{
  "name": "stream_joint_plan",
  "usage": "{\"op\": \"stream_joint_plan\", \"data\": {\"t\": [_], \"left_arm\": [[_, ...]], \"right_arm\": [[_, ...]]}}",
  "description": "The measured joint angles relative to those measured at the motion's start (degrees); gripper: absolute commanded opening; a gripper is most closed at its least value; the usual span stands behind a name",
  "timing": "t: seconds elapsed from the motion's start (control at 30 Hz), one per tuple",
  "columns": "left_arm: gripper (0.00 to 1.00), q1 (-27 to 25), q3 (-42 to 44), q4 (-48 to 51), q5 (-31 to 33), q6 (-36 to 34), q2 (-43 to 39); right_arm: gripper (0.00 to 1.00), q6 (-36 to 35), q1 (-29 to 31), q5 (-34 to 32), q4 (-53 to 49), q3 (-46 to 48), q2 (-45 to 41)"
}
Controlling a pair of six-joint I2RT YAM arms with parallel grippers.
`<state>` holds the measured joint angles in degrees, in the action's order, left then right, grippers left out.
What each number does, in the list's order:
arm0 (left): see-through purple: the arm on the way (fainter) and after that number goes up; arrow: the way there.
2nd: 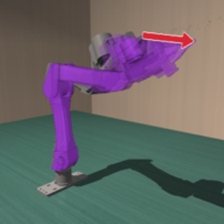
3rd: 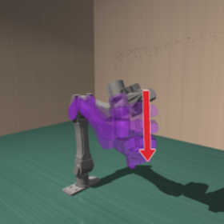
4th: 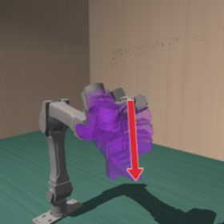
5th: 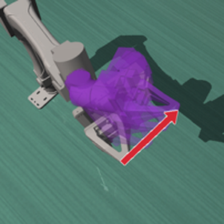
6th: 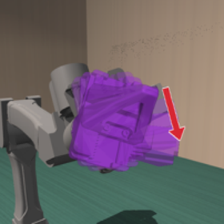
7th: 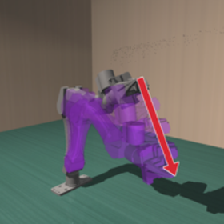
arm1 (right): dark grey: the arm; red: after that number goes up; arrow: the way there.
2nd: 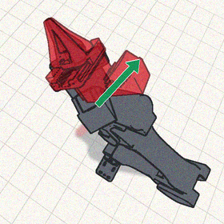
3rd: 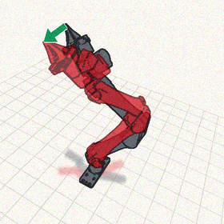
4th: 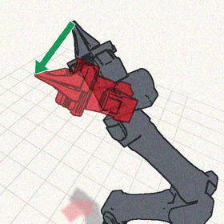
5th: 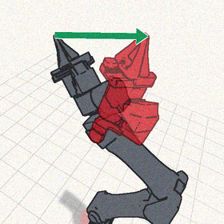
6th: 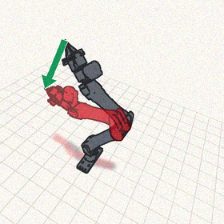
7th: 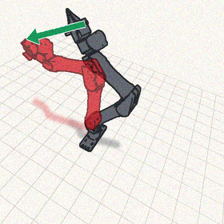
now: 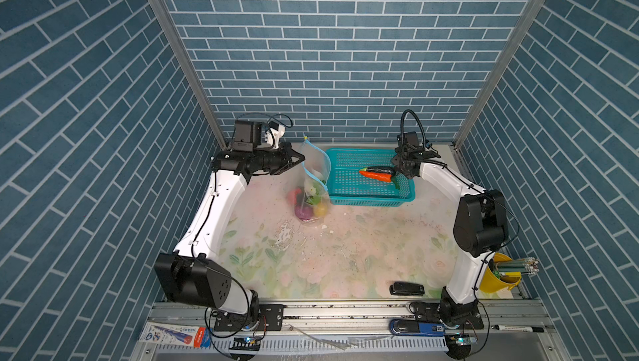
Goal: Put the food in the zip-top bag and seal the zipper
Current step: 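Lower the open right gripper into the basket toward the orange carrot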
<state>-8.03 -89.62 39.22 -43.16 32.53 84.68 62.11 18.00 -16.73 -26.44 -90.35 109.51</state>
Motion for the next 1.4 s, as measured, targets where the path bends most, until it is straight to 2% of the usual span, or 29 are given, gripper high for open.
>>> {"op": "stream_joint_plan", "data": {"t": [0.27, 0.47, 0.93, 1.4], "left_arm": [[0.00, 0.0, 0.0, -0.2, -0.1, -0.2, 0.7], [0.00, 0.0, 0.0, -0.5, -0.4, -0.2, 1.4], [0.00, 0.0, 0.0, -0.5, -0.5, -0.2, 1.5], [0.00, 0.0, 0.0, -0.5, -0.6, -0.2, 1.5]], "right_arm": [[0.63, 5.2, -1.1, 2.0, -2.1, -4.6, 3.8], [0.61, 8.1, -0.8, 6.6, -2.8, -8.3, 6.6], [0.59, 10.7, 3.3, 10.6, -4.5, -9.6, 10.6], [0.57, 12.7, 4.0, 12.0, -7.2, -12.3, 14.9]]}}
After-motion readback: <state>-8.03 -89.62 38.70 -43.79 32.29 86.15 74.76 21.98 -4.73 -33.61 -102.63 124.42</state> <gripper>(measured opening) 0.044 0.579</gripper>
